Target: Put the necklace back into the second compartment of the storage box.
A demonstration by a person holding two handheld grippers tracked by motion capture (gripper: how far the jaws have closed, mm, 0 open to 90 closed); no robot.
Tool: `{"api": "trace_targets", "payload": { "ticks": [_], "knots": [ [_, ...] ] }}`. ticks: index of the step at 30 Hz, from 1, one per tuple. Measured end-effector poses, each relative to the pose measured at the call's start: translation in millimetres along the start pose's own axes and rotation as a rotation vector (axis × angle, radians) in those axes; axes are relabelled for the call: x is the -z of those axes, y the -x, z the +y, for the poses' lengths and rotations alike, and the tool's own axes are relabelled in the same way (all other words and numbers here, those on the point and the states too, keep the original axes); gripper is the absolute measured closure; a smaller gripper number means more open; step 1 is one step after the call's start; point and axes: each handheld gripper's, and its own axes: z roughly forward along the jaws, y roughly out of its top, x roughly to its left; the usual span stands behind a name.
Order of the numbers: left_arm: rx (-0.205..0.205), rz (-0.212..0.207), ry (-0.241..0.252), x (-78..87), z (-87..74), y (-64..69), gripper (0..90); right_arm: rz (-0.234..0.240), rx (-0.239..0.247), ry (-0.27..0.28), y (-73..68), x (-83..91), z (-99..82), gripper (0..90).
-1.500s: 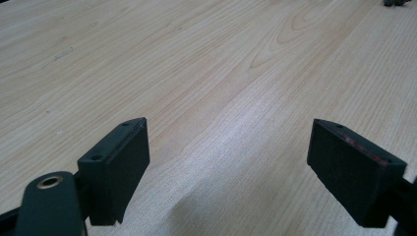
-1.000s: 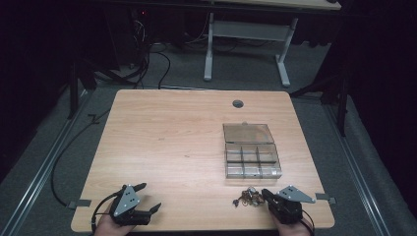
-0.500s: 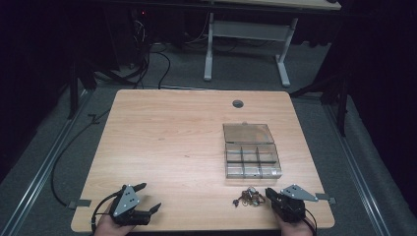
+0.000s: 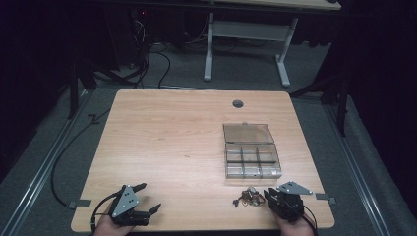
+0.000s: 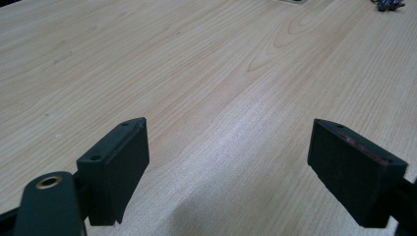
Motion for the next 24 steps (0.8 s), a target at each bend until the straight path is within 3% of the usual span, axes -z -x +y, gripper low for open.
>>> {"api": "trace_targets", "payload": {
  "ticks": [6, 8, 17, 24],
  "knots": [
    [-0.005, -0.009, -0.001, 0.0, 0.0, 0.4, 16.0, 0.016, -0.034, -0.094, 7.6, 2.6, 8.6, 66.5],
    [-0.003, -0.010, 0.001, 0.3, -0.1, 0.2, 15.9, 0.035, -0.066, -0.134, 10.3, 2.4, 10.4, 64.9],
    [0.002, -0.011, 0.007, 0.7, -0.5, -0.2, 15.7, 0.050, -0.084, -0.222, 11.8, 3.9, 18.6, 61.3],
    [0.002, -0.010, 0.005, 0.9, -0.5, -0.2, 15.7, 0.052, -0.063, -0.303, 10.0, 5.0, 20.5, 59.9]
  ]
}}
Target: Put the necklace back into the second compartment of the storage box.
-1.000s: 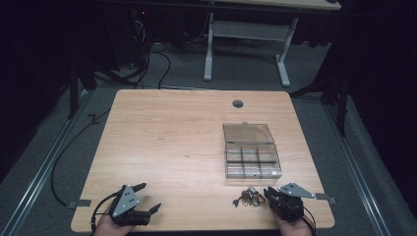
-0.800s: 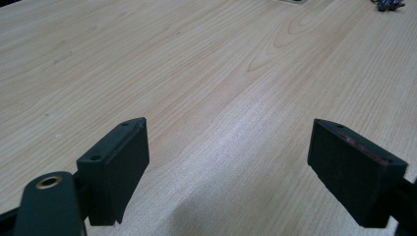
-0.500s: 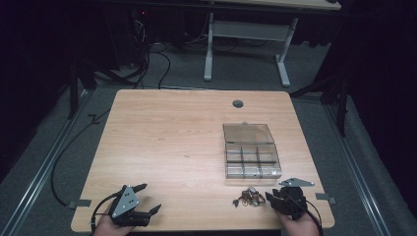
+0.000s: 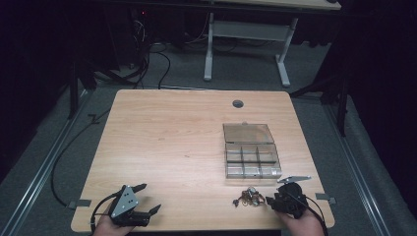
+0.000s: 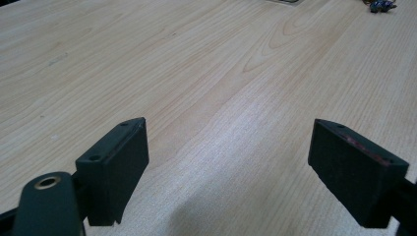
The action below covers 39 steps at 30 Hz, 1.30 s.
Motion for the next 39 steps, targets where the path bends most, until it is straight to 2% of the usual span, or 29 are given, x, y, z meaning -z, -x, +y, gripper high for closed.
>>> {"api": "trace_targets", "payload": {
  "ticks": [1, 9, 10, 18, 30, 33, 39],
  "knots": [
    [0.000, 0.000, 0.000, 0.0, 0.0, 0.0, 15.7, 0.002, 0.018, -0.020, -0.1, 1.4, 0.8, 59.6],
    [-0.001, 0.001, -0.003, -0.2, 0.1, 0.1, 15.7, 0.009, 0.038, -0.080, -1.9, 7.1, 9.3, 57.3],
    [-0.001, 0.001, -0.003, -0.2, 0.1, 0.1, 15.7, 0.009, 0.055, -0.102, -3.7, 6.9, 12.3, 56.3],
    [-0.001, 0.000, -0.002, -0.4, 0.1, 0.0, 15.7, 0.017, 0.091, -0.170, -9.9, 3.9, 20.4, 52.0],
    [-0.001, 0.000, -0.004, -0.5, 0.2, 0.1, 15.7, 0.043, 0.131, -0.213, -22.0, 3.8, 38.9, 44.9],
    [0.000, 0.001, -0.003, -0.4, 0.1, 0.0, 15.7, 0.061, 0.150, -0.238, -27.8, 0.9, 46.3, 40.2],
    [-0.001, -0.001, -0.005, -0.6, 0.2, 0.0, 15.7, 0.067, 0.178, -0.256, -36.0, -3.4, 53.5, 35.5]
  ]
}}
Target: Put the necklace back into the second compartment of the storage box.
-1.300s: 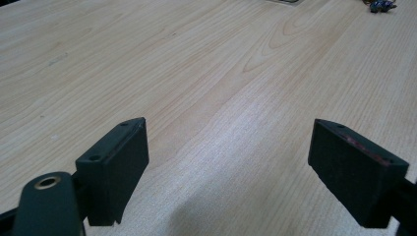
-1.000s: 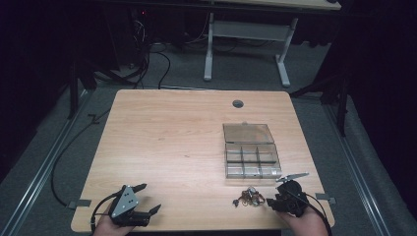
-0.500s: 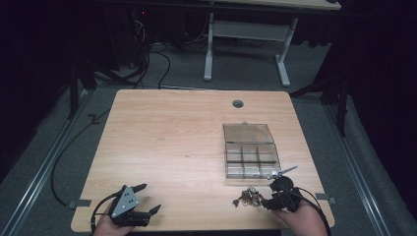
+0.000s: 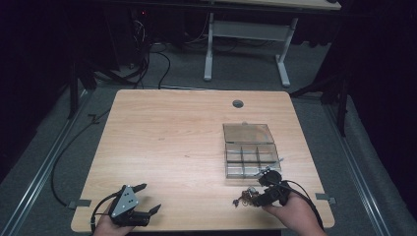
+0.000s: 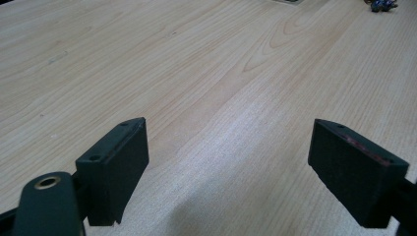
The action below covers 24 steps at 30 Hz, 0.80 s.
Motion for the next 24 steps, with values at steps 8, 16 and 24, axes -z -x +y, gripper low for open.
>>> {"api": "trace_targets", "payload": {
  "ticks": [8, 16, 24],
  "knots": [
    [-0.001, -0.004, -0.001, 0.1, 0.0, -0.2, 15.7, -0.020, 0.024, -0.045, 3.6, -13.4, 12.4, 34.5],
    [-0.005, -0.012, -0.004, -0.4, 0.3, -0.2, 15.8, -0.036, 0.058, -0.071, -0.2, -23.9, 15.3, 41.6],
    [-0.007, -0.010, -0.001, -0.1, 0.1, 0.1, 15.8, -0.037, 0.080, -0.081, -2.5, -22.0, 16.0, 60.0]
  ]
}}
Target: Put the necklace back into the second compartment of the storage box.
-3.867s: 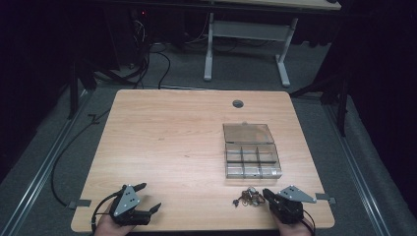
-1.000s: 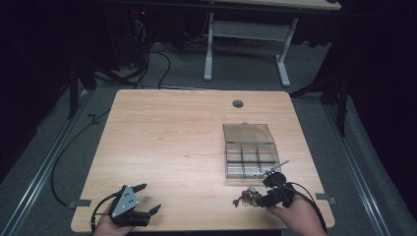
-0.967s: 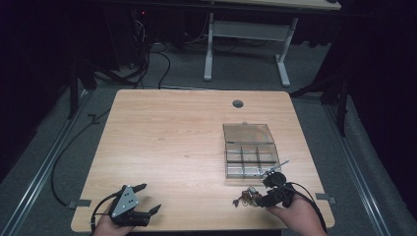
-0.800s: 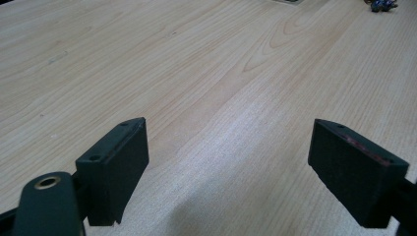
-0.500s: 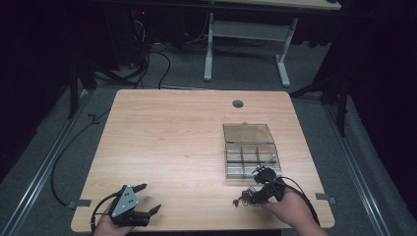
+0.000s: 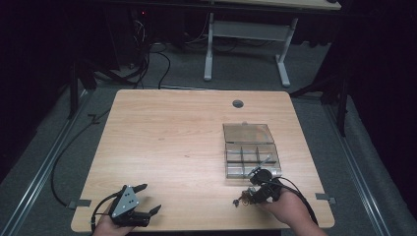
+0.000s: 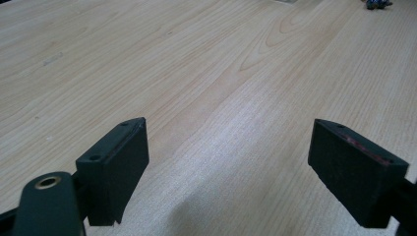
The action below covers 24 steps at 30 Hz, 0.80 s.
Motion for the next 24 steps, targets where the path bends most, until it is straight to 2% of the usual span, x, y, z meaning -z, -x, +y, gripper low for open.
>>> {"api": "trace_targets", "payload": {
  "ticks": [1, 4, 7, 18, 19, 20, 24],
  "knots": [
    [0.000, 0.000, 0.000, 0.0, 0.0, 0.0, 15.8, 0.000, 0.000, 0.000, 0.0, 0.0, 0.0, 60.0],
    [0.000, 0.000, -0.002, -0.3, 0.1, 0.0, 15.8, -0.005, 0.019, 0.006, -0.2, 2.4, 0.4, 69.2],
    [0.001, 0.000, -0.003, -0.4, 0.1, -0.1, 15.8, -0.007, 0.029, 0.005, 0.2, 3.4, 0.1, 72.6],
    [0.002, 0.001, 0.002, 0.0, -0.1, -0.1, 15.8, 0.000, 0.025, 0.017, 1.6, 11.1, -0.7, 74.8],
    [0.002, 0.001, 0.002, 0.0, -0.1, -0.1, 15.8, -0.006, 0.006, 0.013, 0.4, 12.9, -1.0, 74.9],
    [0.003, 0.001, 0.001, -0.1, 0.0, -0.1, 15.8, -0.002, 0.023, 0.023, 2.1, 13.8, -1.0, 74.9],
    [0.002, 0.001, 0.002, 0.0, -0.1, -0.2, 15.8, 0.003, 0.012, 0.027, 3.7, 18.7, -1.6, 75.0]
  ]
}}
